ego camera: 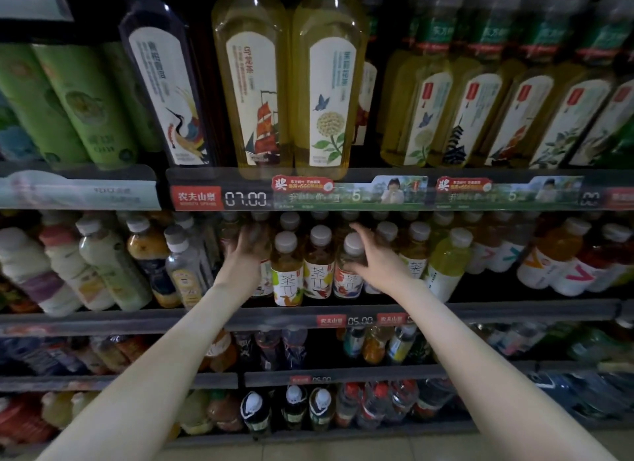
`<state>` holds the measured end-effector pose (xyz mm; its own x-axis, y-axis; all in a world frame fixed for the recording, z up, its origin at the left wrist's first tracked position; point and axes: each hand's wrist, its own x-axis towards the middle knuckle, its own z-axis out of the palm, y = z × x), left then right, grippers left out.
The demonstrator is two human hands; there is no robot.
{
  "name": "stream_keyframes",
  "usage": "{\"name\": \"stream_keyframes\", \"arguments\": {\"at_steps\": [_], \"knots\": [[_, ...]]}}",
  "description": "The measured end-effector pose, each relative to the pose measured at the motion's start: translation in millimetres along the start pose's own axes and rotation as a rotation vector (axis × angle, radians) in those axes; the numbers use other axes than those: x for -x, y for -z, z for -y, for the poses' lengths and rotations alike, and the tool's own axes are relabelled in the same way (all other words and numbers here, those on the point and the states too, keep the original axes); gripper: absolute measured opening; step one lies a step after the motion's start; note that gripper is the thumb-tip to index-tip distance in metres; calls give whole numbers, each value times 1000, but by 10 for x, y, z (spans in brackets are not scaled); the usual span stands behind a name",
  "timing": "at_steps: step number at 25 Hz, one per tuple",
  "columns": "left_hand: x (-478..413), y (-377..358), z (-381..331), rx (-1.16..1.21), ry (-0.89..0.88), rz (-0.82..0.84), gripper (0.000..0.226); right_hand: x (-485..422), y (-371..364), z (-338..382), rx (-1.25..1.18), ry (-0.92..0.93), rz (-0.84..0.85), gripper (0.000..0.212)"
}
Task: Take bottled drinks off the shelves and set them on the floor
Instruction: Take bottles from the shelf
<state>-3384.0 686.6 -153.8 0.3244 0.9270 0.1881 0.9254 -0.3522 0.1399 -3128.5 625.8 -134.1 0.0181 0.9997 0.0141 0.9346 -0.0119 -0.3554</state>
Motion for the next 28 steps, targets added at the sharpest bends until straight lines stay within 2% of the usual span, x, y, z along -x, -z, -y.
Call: {"name": "stream_keyframes", "arguments": {"at_steps": [3, 6, 7, 10, 13, 16, 18, 21, 28], "knots": [[0, 57, 67, -114, -38, -51, 60, 22, 58, 121, 41, -39, 37, 65], [106, 126, 124, -108, -90, -135, 48, 202, 18, 123, -81, -25, -25, 53], [142, 145, 138, -77, -152, -198, 47, 306, -18, 100, -146, -21, -65, 49], [263, 172, 172, -183, -392, -390, 58, 597, -86, 53, -246, -13, -207, 40], [331, 95, 272, -202, -460, -461, 57, 741, 33, 168, -245, 3, -335, 36], [430, 149, 361, -40, -389, -603, 36, 799, 172, 392, -271, 47, -338, 35], [555, 329, 431, 220, -276, -582, 36, 801, 139, 593, -302, 82, -288, 34], [731, 604, 660, 536, -55, -459, 41, 724, -48, 910, -347, 120, -248, 35], [1160, 1035, 1132, 621, 205, -388, 40, 305, -494, 1569, -416, 142, -233, 38]]}}
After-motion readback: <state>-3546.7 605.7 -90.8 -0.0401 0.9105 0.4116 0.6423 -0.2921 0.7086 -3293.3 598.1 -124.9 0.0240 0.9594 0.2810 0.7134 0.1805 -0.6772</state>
